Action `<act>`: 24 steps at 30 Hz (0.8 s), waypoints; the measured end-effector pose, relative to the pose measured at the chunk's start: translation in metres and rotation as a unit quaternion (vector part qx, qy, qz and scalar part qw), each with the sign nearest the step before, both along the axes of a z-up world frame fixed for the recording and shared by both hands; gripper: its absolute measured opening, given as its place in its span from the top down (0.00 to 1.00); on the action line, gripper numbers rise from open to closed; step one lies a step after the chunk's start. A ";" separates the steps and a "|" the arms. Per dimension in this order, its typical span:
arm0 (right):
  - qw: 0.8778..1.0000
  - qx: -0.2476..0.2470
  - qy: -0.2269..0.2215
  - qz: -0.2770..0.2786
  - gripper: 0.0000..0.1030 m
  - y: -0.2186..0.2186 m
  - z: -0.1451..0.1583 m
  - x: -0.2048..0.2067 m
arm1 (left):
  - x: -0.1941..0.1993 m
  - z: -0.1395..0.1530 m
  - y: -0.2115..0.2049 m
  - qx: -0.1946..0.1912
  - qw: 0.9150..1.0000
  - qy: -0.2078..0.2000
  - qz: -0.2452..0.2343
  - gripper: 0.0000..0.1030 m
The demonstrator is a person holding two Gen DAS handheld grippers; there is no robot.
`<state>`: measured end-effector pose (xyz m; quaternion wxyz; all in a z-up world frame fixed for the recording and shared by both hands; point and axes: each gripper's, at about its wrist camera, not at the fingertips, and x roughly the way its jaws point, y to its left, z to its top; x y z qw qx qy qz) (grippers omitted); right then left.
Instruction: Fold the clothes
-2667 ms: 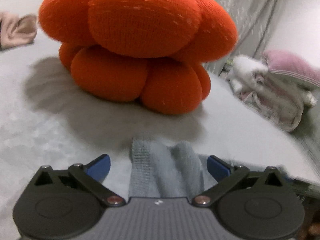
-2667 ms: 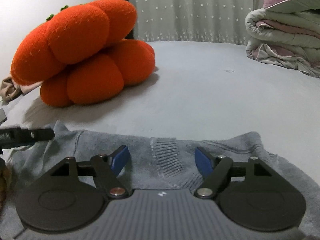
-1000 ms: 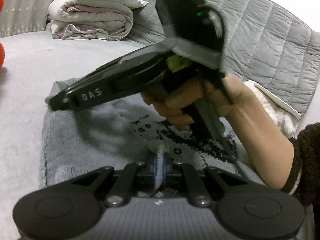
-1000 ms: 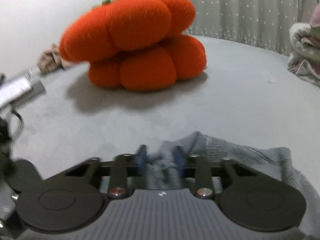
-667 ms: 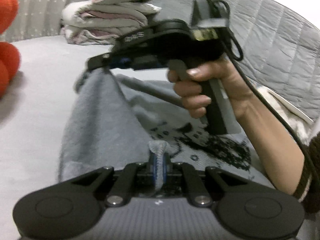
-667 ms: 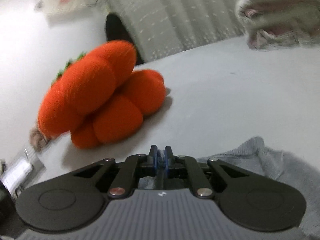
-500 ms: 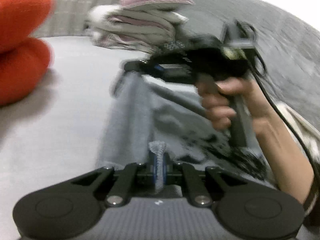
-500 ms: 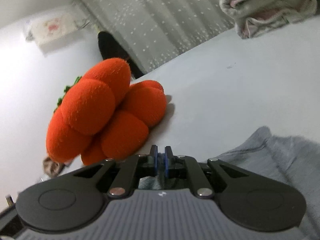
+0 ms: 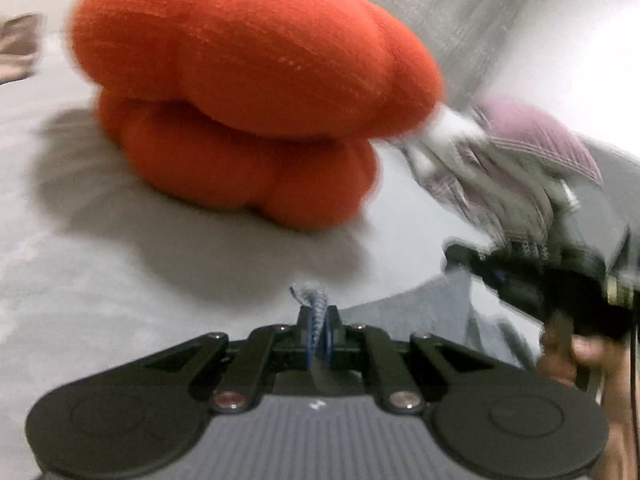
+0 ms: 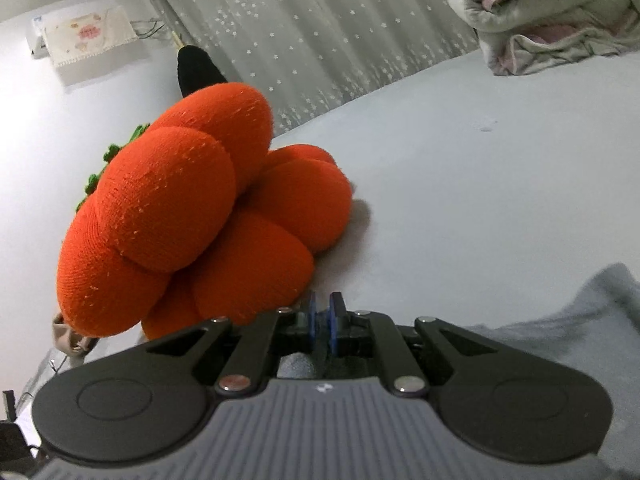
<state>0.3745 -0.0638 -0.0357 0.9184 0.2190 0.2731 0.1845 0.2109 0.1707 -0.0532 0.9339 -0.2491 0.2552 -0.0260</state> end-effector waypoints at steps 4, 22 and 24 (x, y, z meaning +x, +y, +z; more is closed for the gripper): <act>0.999 -0.036 -0.005 0.017 0.93 0.021 -0.010 0.011 | -0.006 0.001 0.008 0.014 0.998 -0.012 0.066 0.95; 0.983 -0.182 -0.014 0.028 0.45 -0.056 -0.002 -0.006 | -0.005 0.004 0.002 0.042 0.996 -0.001 0.083 0.51; 0.979 -0.199 -0.011 0.047 0.45 -0.051 -0.006 -0.003 | -0.001 0.003 0.001 0.060 0.994 0.013 0.092 0.51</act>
